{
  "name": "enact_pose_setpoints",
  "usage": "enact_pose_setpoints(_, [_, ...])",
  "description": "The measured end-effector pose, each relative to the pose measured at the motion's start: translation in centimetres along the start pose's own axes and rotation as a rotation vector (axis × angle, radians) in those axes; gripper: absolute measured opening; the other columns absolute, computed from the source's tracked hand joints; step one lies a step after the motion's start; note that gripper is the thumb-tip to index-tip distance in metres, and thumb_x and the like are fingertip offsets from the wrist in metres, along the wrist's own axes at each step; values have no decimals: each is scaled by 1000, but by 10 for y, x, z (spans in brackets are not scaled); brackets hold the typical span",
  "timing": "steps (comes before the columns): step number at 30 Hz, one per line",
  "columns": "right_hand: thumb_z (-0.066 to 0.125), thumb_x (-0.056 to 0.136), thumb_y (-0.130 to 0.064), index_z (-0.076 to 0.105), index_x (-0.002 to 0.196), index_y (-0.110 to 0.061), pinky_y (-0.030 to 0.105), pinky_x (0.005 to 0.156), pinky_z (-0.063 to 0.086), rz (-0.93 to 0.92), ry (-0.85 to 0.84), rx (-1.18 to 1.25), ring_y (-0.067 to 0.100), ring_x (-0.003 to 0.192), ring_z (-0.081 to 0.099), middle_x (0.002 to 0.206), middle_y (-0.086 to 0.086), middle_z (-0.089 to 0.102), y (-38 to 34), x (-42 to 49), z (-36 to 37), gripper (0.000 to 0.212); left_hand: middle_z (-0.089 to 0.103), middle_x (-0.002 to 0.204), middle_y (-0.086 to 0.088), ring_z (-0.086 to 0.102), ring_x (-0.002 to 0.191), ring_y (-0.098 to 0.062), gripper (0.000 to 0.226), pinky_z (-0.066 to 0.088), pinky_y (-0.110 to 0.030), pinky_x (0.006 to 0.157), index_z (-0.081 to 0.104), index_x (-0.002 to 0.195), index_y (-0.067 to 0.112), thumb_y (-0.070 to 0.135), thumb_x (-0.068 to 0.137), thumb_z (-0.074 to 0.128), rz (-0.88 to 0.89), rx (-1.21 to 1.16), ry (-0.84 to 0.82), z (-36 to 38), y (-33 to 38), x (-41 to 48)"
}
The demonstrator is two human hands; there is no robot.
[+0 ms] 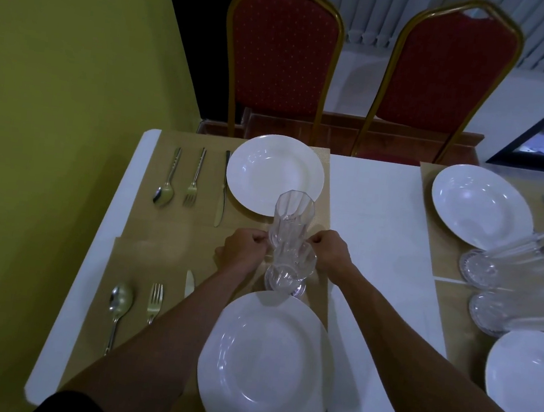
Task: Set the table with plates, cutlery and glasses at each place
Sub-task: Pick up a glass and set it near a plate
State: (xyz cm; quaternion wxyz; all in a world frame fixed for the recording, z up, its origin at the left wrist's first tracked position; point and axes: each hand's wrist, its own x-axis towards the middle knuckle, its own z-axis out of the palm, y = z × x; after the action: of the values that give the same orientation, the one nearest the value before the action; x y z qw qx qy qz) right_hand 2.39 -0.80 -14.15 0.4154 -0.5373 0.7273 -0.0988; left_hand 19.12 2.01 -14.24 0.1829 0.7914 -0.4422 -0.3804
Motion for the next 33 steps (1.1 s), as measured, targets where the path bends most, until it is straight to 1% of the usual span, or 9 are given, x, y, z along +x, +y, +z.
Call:
enact_pose_setpoints(3, [62, 95, -14, 73, 90, 2, 26, 66, 47, -3, -7, 12, 15, 68, 61, 84, 10, 71, 0, 1, -1, 20, 75, 105, 11, 62, 102, -19, 17, 40, -42, 105, 77, 100, 34, 35, 93, 62, 1, -2, -17, -1, -1, -1])
enact_pose_setpoints(7, [63, 94, -15, 70, 84, -2, 28, 66, 49, 7, -56, 33, 15, 66, 60, 74, 4, 64, 1, -2, -4, 18, 73, 110, 12, 58, 101, -17, 20, 35, -37, 104, 74, 108, 35, 40, 94, 61, 1, 2, -52, -3, 1, -5])
enact_pose_setpoints(9, [64, 94, -15, 69, 87, -2, 26, 65, 50, 4, -57, 35, 13, 65, 59, 77, 5, 65, 1, -5, -4, 16, 71, 116, 11, 59, 108, -20, 24, 32, -37, 102, 70, 116, 37, 39, 94, 62, 12, -2, -56, -4, 1, -7])
enact_pose_setpoints(13, [66, 94, -18, 61, 105, -12, 30, 76, 53, -39, -32, 59, 9, 70, 57, 92, 0, 61, 2, -9, -3, 14, 69, 122, 12, 59, 117, -21, 35, 33, -43, 108, 61, 127, 46, 43, 92, 63, 37, -6, -68, -3, 2, -9])
enact_pose_setpoints(16, [67, 92, -21, 61, 111, -11, 37, 86, 56, -32, -30, 62, 15, 80, 60, 99, 3, 64, 2, -8, -1, 22, 70, 117, 14, 60, 114, -18, 35, 33, -42, 107, 61, 126, 47, 46, 92, 63, 58, -2, -67, -1, 2, -8])
enact_pose_setpoints(20, [65, 93, -20, 63, 111, -10, 39, 90, 57, -23, -21, 62, 20, 88, 62, 105, 6, 67, 3, -8, 2, 21, 65, 88, 18, 60, 105, -18, 30, 30, -39, 102, 64, 122, 48, 45, 93, 63, 55, -2, -66, 0, 3, -9])
enact_pose_setpoints(24, [68, 91, -21, 63, 104, -12, 40, 90, 56, -23, -30, 72, 22, 91, 62, 101, 5, 67, 4, -7, 1, 17, 71, 109, 14, 60, 108, -18, 34, 32, -41, 107, 62, 125, 48, 45, 91, 65, 52, -9, -59, 1, 1, -8])
enact_pose_setpoints(29, [69, 89, -19, 62, 96, -14, 35, 78, 55, -18, -52, 111, 16, 75, 61, 90, 3, 66, 7, -14, -4, 10, 70, 112, 9, 58, 110, -21, 37, 32, -40, 104, 61, 125, 41, 42, 89, 65, 35, -7, -56, -2, 0, -11])
enact_pose_setpoints(33, [60, 85, -12, 66, 83, -8, 45, 80, 58, 26, -116, 100, 21, 71, 64, 81, 7, 68, 28, -22, -6, 8, 69, 107, 12, 61, 102, -15, 19, 44, -34, 99, 68, 105, 36, 29, 90, 61, 25, 22, -73, -10, -18, -13])
